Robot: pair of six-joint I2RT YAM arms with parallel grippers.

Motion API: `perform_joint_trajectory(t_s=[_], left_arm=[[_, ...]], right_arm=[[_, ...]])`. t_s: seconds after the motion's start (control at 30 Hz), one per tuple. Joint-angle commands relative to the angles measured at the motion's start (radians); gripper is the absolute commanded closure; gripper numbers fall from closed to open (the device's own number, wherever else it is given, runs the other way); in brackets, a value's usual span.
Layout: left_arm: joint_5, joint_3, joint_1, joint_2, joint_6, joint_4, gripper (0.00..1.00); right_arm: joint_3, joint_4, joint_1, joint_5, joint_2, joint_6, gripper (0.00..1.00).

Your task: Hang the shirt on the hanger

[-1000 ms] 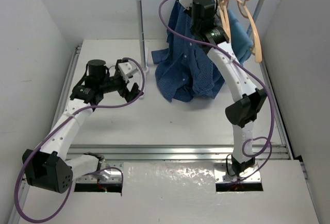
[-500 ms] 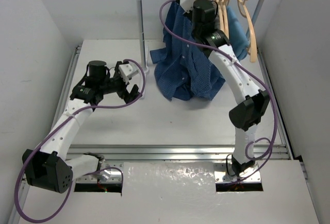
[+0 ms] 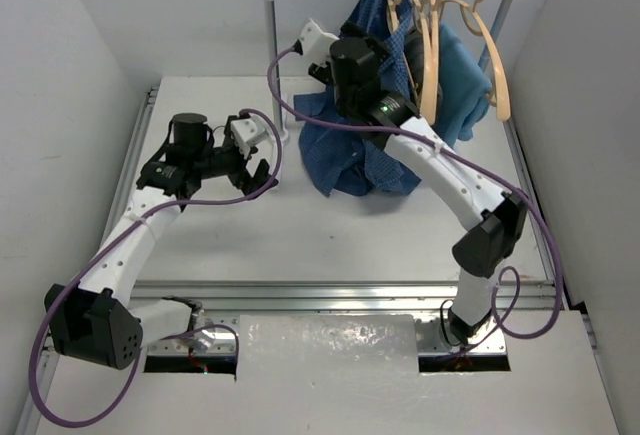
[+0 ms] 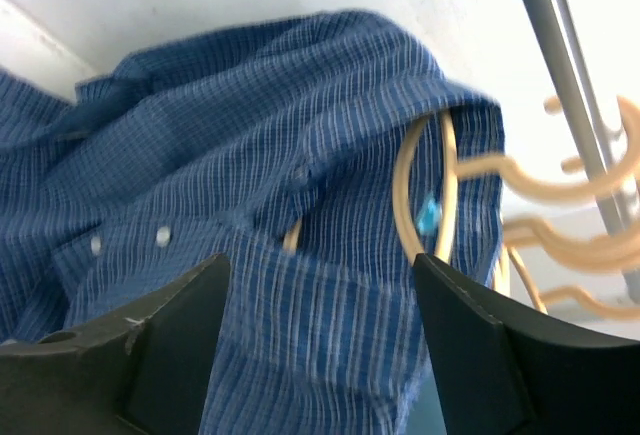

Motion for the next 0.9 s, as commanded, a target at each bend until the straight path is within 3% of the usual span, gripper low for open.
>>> perform_joint_trajectory(t_s=[0.0,0.13,0.2,0.27,0.33,0.4,0.53,0.7,0.87], left_arm=[[0.013,0.048,0.007,-0.017,-0.017,0.006,0.01],[-0.039,0.019,0.007,-0.052,-0.036,0.029,0.01],[-0.096,-0.008,0.007,-0.076,-0.075,0.056,0.0],[-0.154,-0.057,0.007,-0.092,-0.112,0.099,0.0],[-0.192,-0.102,0.008,-0.102,-0.138,0.127,0.0],[-0.243,-0.117,0.01,-0.098,-0.138,0.126,0.01],[-0.323,-0.165,0.013,-0.096,-0.072,0.112,0.01],[-0.527,-0.287,0.025,-0.084,-0.043,0.205,0.01],[-0.492,-0.409,0.173,-0.075,-0.032,0.302,0.01]], right_arm=[[-0.059,0.009,0.011,0.056,-0.132,0.054,0.25],[-0.185,-0.199,0.055,-0.108,-0.238,0.264,0.11],[-0.262,-0.32,0.062,-0.325,-0.272,0.354,0.07],[-0.481,-0.302,0.062,-0.521,-0.353,0.463,0.05],[-0.766,-0.151,0.06,-0.646,-0.421,0.54,0.04],[-0.913,-0.019,0.054,-0.735,-0.485,0.632,0.04],[-1.101,0.043,0.019,-0.723,-0.475,0.793,0.04],[-1.291,0.185,-0.128,-0.815,-0.514,0.973,0.04],[-1.484,0.29,-0.207,-0.742,-0.613,1.057,0.01]])
